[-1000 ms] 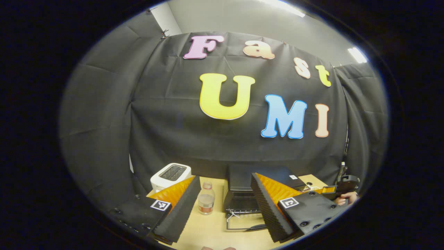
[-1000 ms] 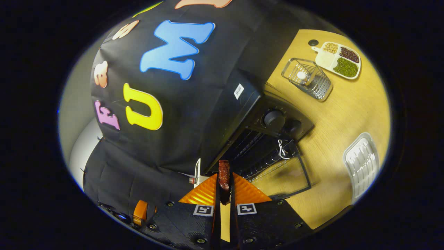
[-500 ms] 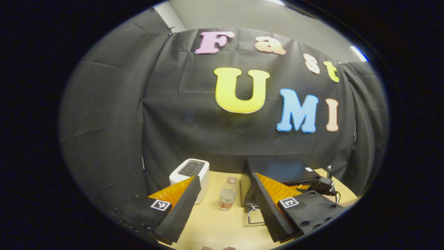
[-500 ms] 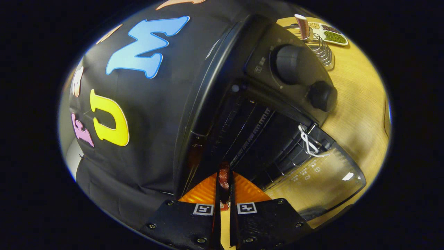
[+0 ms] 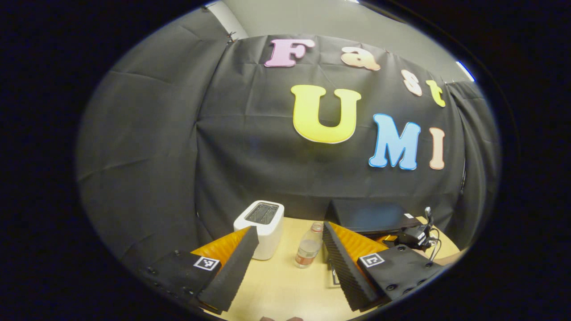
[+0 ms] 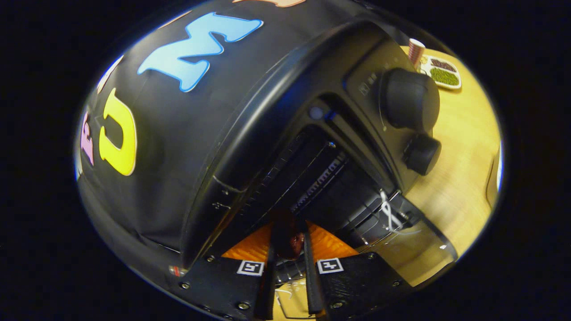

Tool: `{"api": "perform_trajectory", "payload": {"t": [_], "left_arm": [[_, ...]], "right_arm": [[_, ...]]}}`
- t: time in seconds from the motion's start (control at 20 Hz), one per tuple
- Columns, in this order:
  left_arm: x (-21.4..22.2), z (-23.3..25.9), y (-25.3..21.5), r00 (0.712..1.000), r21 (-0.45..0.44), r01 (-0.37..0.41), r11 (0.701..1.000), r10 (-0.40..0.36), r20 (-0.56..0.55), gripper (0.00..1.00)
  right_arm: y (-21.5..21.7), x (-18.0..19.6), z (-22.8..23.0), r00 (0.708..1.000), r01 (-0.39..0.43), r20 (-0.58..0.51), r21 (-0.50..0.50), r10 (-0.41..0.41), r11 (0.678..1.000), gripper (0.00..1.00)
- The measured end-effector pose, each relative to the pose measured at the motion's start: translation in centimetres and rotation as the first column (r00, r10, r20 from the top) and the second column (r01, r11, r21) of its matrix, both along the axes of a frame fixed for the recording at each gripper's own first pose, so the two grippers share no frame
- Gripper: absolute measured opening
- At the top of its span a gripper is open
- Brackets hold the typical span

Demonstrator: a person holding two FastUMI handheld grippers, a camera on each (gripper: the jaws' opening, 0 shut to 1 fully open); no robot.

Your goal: Open the electric oven with the left hand, put the food in, and close the electric oven.

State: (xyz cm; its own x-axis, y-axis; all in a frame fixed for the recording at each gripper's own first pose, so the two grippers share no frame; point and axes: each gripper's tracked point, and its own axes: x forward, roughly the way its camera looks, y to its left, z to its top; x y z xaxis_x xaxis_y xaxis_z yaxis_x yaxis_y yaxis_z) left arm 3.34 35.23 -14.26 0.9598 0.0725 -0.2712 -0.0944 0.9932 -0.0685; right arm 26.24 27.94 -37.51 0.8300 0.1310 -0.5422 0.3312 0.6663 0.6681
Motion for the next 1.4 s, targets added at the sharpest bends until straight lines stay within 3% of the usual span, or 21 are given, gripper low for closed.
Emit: {"api": "perform_trajectory", "payload": {"t": [0.15,0.2,0.25,0.3,0.35,0.4,0.55,0.65,0.8,0.9,1.05,1.1,1.4], "left_arm": [[0.9,0.0,-1.1,1.0,-0.026,0.017,1.0,-0.017,0.012,0.98],[1.1,0.3,-1.5,1.0,-0.029,0.024,0.999,-0.024,0.019,0.92],[1.3,0.6,-2.0,0.999,-0.029,0.035,0.999,-0.034,0.028,0.92],[1.7,0.8,-2.6,0.998,-0.028,0.047,0.999,-0.046,0.035,0.92],[2.1,0.8,-3.3,0.997,-0.03,0.062,0.998,-0.061,0.039,0.92],[2.4,0.9,-4.2,0.996,-0.035,0.08,0.996,-0.078,0.039,1.0],[3.4,1.0,-7.0,0.991,-0.048,0.128,0.991,-0.127,0.03,1.0],[3.8,1.6,-8.7,0.987,-0.043,0.158,0.987,-0.156,0.04,0.92],[4.1,2.6,-11.4,0.982,-0.027,0.182,0.983,-0.18,0.06,1.0],[4.1,3.1,-13.5,0.98,-0.021,0.189,0.982,-0.187,0.076,0.98],[3.3,4.0,-16.9,0.98,-0.012,0.177,0.984,-0.175,0.098,0.92],[3.0,4.7,-18.2,0.978,-0.013,0.178,0.984,-0.176,0.115,1.0],[2.5,8.1,-24.6,0.968,0.017,0.179,0.984,-0.179,0.177,1.0]], "right_arm": [[-1.3,-0.5,0.5,1.0,-0.018,-0.011,-0.111,0.016,0.994,0.43],[-1.4,-1.1,0.8,0.999,-0.032,-0.017,-0.142,0.03,0.989,0.49],[-1.8,-1.8,1.1,0.998,-0.052,-0.029,-0.174,0.047,0.983,0.54],[-2.1,-2.4,1.5,0.997,-0.07,-0.036,-0.206,0.063,0.976,0.5],[-2.2,-3.1,2.1,0.996,-0.087,-0.034,-0.242,0.082,0.966,0.66],[-2.7,-4.1,2.9,0.995,-0.1,-0.022,-0.288,0.098,0.952,0.67],[-4.2,-7.2,6.6,0.99,-0.118,0.022,-0.419,0.14,0.9,0.67],[-4.9,-8.7,9.5,0.984,-0.115,0.065,-0.48,0.166,0.87,0.66],[-7.1,-10.6,14.8,0.968,-0.072,0.157,-0.577,0.197,0.814,0.66],[-8.4,-11.5,18.4,0.951,-0.036,0.221,-0.619,0.218,0.784,0.67],[-10.6,-13.4,23.9,0.914,0.02,0.32,-0.652,0.251,0.758,0.67],[-11.5,-14.1,25.4,0.901,0.032,0.346,-0.656,0.263,0.754,0.66],[-16.9,-17.6,31.7,0.849,0.098,0.429,-0.701,0.308,0.706,0.66]]}}
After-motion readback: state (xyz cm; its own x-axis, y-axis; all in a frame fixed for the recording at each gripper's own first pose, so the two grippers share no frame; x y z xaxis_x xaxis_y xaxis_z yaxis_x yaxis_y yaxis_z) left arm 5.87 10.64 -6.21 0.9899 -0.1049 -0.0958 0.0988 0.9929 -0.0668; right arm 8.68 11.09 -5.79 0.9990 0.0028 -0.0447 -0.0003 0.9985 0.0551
